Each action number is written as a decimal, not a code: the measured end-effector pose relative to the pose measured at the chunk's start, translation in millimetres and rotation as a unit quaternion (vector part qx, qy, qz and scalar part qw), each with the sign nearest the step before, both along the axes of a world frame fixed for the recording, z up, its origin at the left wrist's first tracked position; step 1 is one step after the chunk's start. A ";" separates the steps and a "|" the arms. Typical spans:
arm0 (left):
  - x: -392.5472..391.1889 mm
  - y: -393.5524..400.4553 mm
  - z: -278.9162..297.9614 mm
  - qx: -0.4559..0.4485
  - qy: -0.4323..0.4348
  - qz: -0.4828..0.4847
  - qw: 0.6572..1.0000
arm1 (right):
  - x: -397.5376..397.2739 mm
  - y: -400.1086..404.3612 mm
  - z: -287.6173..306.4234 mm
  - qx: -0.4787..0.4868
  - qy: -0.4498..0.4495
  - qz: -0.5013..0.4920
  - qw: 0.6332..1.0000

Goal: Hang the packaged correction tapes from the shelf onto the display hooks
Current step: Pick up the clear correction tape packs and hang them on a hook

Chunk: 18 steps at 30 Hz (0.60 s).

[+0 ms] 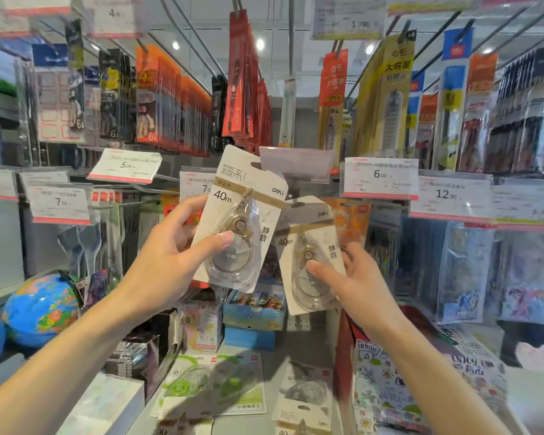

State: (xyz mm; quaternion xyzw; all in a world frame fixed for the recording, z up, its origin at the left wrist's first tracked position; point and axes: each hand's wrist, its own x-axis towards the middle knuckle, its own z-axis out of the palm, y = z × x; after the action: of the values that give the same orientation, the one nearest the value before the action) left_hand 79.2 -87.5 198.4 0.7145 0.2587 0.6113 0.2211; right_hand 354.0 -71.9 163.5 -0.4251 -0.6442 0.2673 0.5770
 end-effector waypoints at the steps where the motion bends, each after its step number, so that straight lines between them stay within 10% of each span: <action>1: -0.7 -0.5 0.1 0.001 0.001 0.001 1.000 | -3.0 2.1 0.3 -0.003 0.006 0.003 1.000; 18: -6.7 -1.7 -0.4 -0.003 -0.011 0.002 1.000 | -4.8 11.1 2.3 0.022 0.026 0.017 0.999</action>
State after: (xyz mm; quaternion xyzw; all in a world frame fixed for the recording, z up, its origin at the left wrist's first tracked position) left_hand 72.5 -89.2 198.0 0.7066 0.2601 0.6185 0.2247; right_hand 349.1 -60.8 165.9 -0.3946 -0.6415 0.2736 0.5983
